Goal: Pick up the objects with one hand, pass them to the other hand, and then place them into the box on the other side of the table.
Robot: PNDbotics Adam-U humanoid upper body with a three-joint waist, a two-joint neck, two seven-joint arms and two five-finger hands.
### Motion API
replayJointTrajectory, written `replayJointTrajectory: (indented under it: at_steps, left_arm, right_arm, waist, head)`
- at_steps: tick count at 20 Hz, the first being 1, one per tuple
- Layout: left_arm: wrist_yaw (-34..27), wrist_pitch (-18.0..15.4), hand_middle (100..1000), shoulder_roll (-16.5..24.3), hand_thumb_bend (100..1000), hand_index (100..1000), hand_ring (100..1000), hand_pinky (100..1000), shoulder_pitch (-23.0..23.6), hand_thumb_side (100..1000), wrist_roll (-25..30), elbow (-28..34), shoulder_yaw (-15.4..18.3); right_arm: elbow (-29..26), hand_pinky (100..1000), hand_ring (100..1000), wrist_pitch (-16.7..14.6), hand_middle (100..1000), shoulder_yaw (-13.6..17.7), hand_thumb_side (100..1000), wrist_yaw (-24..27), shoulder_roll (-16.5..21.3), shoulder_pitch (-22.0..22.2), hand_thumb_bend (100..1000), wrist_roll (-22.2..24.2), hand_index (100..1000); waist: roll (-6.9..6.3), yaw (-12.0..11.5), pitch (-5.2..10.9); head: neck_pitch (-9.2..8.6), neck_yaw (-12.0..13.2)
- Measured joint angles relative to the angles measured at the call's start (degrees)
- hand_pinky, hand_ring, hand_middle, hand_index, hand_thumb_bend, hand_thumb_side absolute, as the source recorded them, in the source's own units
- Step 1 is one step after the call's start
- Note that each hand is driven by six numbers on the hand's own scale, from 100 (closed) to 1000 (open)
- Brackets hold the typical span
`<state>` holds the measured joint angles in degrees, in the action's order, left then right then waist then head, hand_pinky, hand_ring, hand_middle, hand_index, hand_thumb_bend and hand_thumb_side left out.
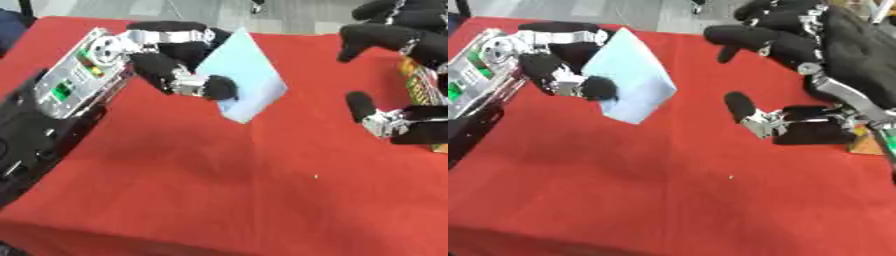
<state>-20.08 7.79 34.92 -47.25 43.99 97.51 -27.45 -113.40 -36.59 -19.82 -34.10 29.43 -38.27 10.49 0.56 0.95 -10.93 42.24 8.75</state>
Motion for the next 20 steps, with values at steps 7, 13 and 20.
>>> replayJointTrajectory:
  at_steps: [7, 13, 20]
  left_arm:
    - [5.8, -3.0, 486, -1.9, 100, 584, 579, 659, -1.2, 500, 0.5, -3.0, -2.1]
    - [8.6, -5.5, 489, -3.4, 100, 589, 582, 661, -2.2, 493, 1.5, -3.7, -3.5]
    - [9.6, -6.6, 490, -4.1, 100, 590, 581, 662, -2.8, 482, 2.2, -3.7, -3.9]
  right_arm:
    - [0.0, 827, 773, -0.8, 853, -1.5, 239, 1.3, -1.3, -0.4, 100, 7.2, 1000]
    - [0.0, 848, 813, -0.1, 913, -1.9, 245, 3.1, -1.9, -0.5, 100, 13.4, 1000]
    - [0.0, 865, 833, 2.1, 950, -1.9, 246, 3.7, -2.0, -0.6, 100, 17.0, 1000]
  waist:
    - [0.0, 0.1, 0.0]
    - [0.0, 0.1, 0.0]
    - [0.0, 0.2, 0.0]
  head:
    - [0.01, 0.0]
    - [0.02, 0.0]
    - [0.02, 0.2]
